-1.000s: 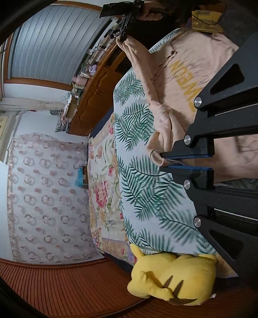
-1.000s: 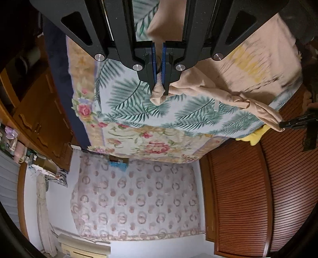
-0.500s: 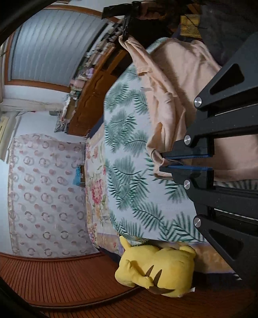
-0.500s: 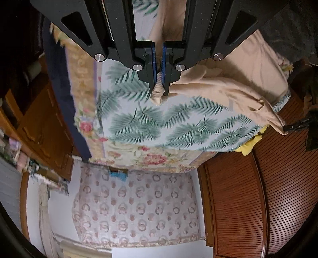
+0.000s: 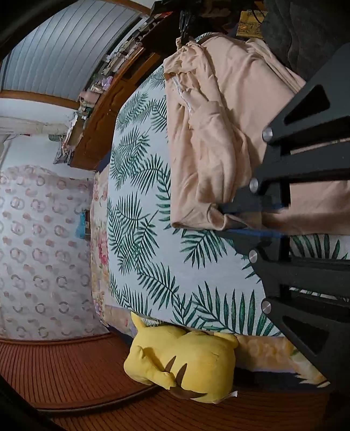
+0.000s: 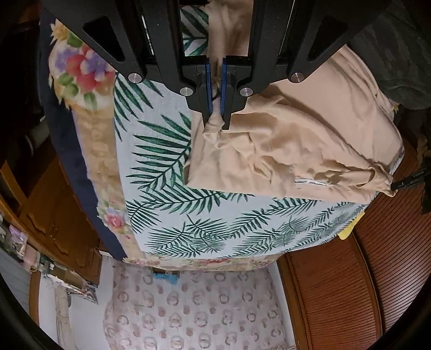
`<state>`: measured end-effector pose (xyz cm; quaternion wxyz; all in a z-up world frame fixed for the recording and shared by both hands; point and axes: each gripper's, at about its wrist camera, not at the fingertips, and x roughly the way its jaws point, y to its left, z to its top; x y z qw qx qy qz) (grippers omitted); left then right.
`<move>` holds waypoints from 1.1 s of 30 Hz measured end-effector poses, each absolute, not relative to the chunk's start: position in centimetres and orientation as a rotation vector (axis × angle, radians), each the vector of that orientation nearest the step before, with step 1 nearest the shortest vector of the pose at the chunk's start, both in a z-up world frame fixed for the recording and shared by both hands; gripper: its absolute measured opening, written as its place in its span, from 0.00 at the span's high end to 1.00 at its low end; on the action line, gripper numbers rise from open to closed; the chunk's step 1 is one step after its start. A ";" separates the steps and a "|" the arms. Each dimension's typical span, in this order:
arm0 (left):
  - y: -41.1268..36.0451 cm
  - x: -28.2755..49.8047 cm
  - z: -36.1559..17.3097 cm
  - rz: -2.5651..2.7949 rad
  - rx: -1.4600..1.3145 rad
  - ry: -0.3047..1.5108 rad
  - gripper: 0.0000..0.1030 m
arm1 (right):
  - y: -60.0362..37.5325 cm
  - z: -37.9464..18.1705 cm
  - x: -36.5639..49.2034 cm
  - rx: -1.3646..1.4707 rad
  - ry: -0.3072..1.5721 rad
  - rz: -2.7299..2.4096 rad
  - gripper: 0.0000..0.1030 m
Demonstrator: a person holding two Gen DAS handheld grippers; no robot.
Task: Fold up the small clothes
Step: 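Lower the hem onto the bed and open both tools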
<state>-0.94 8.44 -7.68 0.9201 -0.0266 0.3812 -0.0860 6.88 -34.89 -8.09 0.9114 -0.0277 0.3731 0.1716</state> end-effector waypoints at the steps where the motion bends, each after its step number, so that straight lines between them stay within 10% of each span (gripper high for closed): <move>1: 8.6 -0.9 -7.5 -0.178 -0.061 0.777 0.78 | -35.0 -7.9 7.2 -0.059 0.769 0.346 0.94; 4: 9.3 -0.7 -6.6 -0.177 -0.081 0.746 0.59 | -35.0 -6.9 7.4 -0.071 0.743 0.347 0.91; 9: 9.8 1.1 -5.5 -0.178 -0.063 0.709 0.34 | -35.0 -5.6 8.3 -0.105 0.701 0.309 0.56; 33: 7.4 9.4 -11.3 -0.229 -0.016 0.914 0.32 | -33.7 -9.8 16.2 -0.103 0.798 0.340 0.50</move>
